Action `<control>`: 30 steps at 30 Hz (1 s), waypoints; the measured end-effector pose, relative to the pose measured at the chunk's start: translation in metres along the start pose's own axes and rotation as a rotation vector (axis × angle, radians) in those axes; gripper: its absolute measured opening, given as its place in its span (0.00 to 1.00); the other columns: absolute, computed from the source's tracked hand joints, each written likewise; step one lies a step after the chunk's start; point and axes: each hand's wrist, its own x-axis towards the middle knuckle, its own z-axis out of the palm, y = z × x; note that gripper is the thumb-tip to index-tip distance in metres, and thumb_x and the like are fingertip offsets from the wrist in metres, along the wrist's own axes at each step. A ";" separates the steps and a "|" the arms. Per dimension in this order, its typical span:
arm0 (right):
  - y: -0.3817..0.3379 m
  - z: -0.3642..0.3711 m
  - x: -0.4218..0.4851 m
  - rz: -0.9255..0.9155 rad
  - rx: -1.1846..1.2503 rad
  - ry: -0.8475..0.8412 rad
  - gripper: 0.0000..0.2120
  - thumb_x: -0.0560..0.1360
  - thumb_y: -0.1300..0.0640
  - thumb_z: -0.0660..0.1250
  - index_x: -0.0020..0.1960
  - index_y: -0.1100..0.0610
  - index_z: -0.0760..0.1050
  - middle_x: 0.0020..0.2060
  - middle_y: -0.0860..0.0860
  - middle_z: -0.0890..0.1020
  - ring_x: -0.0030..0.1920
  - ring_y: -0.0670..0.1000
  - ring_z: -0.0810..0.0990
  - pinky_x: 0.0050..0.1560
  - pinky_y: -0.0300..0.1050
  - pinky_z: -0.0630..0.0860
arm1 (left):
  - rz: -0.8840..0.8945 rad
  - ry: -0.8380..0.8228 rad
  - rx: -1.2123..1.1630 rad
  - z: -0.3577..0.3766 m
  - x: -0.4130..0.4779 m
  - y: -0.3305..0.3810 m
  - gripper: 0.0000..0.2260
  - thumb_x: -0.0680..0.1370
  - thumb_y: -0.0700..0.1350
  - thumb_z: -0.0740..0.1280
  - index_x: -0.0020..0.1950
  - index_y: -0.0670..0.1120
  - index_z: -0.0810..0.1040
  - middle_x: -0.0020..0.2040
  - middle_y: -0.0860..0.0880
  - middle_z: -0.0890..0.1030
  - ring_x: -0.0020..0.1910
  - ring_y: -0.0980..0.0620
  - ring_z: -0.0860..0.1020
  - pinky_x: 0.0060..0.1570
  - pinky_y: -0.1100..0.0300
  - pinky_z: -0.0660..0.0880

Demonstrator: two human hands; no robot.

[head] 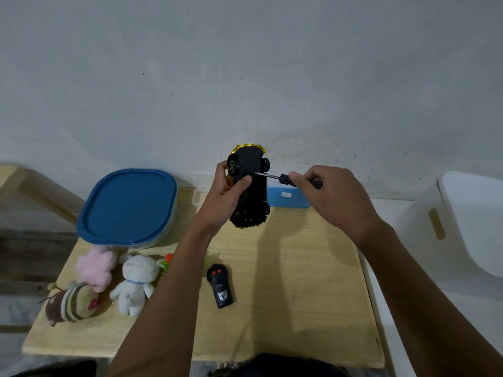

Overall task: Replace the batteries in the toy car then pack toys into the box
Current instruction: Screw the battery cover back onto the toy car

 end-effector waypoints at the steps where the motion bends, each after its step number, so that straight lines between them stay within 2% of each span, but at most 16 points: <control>1: -0.002 -0.001 -0.001 -0.007 0.008 -0.004 0.20 0.75 0.33 0.58 0.44 0.48 0.77 0.35 0.41 0.79 0.39 0.46 0.80 0.42 0.48 0.78 | 0.012 -0.003 0.010 0.001 0.000 0.003 0.16 0.78 0.51 0.67 0.64 0.56 0.68 0.60 0.44 0.79 0.59 0.46 0.80 0.60 0.42 0.77; 4: -0.004 -0.004 -0.003 -0.013 0.074 -0.036 0.12 0.75 0.36 0.63 0.51 0.43 0.70 0.37 0.42 0.80 0.39 0.45 0.80 0.41 0.45 0.77 | 0.045 -0.009 0.031 0.003 -0.001 0.008 0.17 0.78 0.51 0.66 0.65 0.56 0.67 0.60 0.44 0.78 0.58 0.46 0.80 0.60 0.43 0.77; 6: -0.004 -0.005 -0.005 -0.010 0.088 -0.058 0.11 0.75 0.39 0.66 0.50 0.43 0.68 0.38 0.43 0.82 0.38 0.45 0.81 0.42 0.48 0.79 | 0.060 -0.006 0.039 0.003 -0.002 0.008 0.16 0.78 0.50 0.66 0.65 0.56 0.66 0.59 0.44 0.78 0.58 0.46 0.80 0.60 0.43 0.77; 9: -0.006 -0.006 -0.007 0.012 0.129 -0.075 0.11 0.75 0.39 0.66 0.47 0.45 0.70 0.36 0.41 0.81 0.35 0.44 0.80 0.38 0.47 0.79 | 0.073 -0.003 0.037 0.003 -0.003 0.008 0.16 0.79 0.48 0.65 0.65 0.55 0.66 0.59 0.44 0.78 0.58 0.47 0.80 0.61 0.43 0.77; 12: -0.008 -0.006 -0.008 0.023 0.142 -0.049 0.13 0.76 0.37 0.63 0.46 0.47 0.74 0.36 0.41 0.80 0.35 0.43 0.78 0.34 0.41 0.72 | 0.071 0.002 0.031 0.001 -0.005 0.008 0.16 0.80 0.47 0.65 0.66 0.55 0.65 0.59 0.46 0.78 0.59 0.48 0.80 0.60 0.43 0.77; 15: -0.010 -0.005 -0.008 0.011 0.121 -0.022 0.18 0.78 0.38 0.59 0.45 0.51 0.79 0.32 0.43 0.77 0.33 0.45 0.76 0.33 0.40 0.66 | 0.078 -0.002 0.031 0.001 -0.005 0.010 0.15 0.81 0.46 0.65 0.66 0.56 0.65 0.60 0.45 0.77 0.59 0.47 0.79 0.60 0.44 0.78; 17: -0.011 -0.005 -0.009 0.015 0.166 -0.032 0.16 0.77 0.38 0.59 0.48 0.48 0.78 0.32 0.43 0.78 0.34 0.45 0.77 0.33 0.40 0.69 | 0.089 -0.002 0.030 0.002 -0.005 0.012 0.15 0.81 0.46 0.64 0.66 0.55 0.65 0.60 0.44 0.77 0.59 0.47 0.79 0.59 0.45 0.78; 19: -0.010 -0.005 -0.009 0.020 0.217 -0.060 0.11 0.75 0.38 0.64 0.51 0.44 0.73 0.34 0.44 0.81 0.35 0.44 0.80 0.35 0.41 0.74 | 0.096 0.002 0.028 0.003 -0.004 0.014 0.16 0.81 0.45 0.64 0.66 0.53 0.65 0.59 0.45 0.77 0.58 0.48 0.80 0.58 0.47 0.79; 21: -0.008 -0.005 -0.009 0.012 0.222 -0.077 0.11 0.74 0.41 0.67 0.50 0.44 0.70 0.34 0.46 0.82 0.35 0.44 0.80 0.37 0.44 0.77 | 0.097 0.001 0.024 0.004 -0.004 0.016 0.16 0.82 0.45 0.64 0.67 0.52 0.64 0.58 0.45 0.77 0.57 0.48 0.80 0.57 0.48 0.79; 26: -0.007 -0.005 -0.009 0.014 0.226 -0.041 0.10 0.74 0.39 0.66 0.47 0.46 0.74 0.35 0.46 0.82 0.35 0.45 0.80 0.36 0.47 0.79 | 0.095 0.002 0.024 0.003 -0.004 0.017 0.16 0.82 0.45 0.64 0.67 0.53 0.64 0.58 0.46 0.77 0.56 0.49 0.81 0.56 0.50 0.80; 30: -0.010 -0.006 -0.008 0.020 0.174 0.005 0.19 0.76 0.36 0.59 0.46 0.49 0.80 0.35 0.44 0.81 0.36 0.45 0.79 0.38 0.46 0.76 | 0.093 -0.002 0.013 0.004 -0.006 0.017 0.16 0.82 0.44 0.64 0.67 0.53 0.64 0.59 0.45 0.77 0.57 0.47 0.80 0.56 0.50 0.80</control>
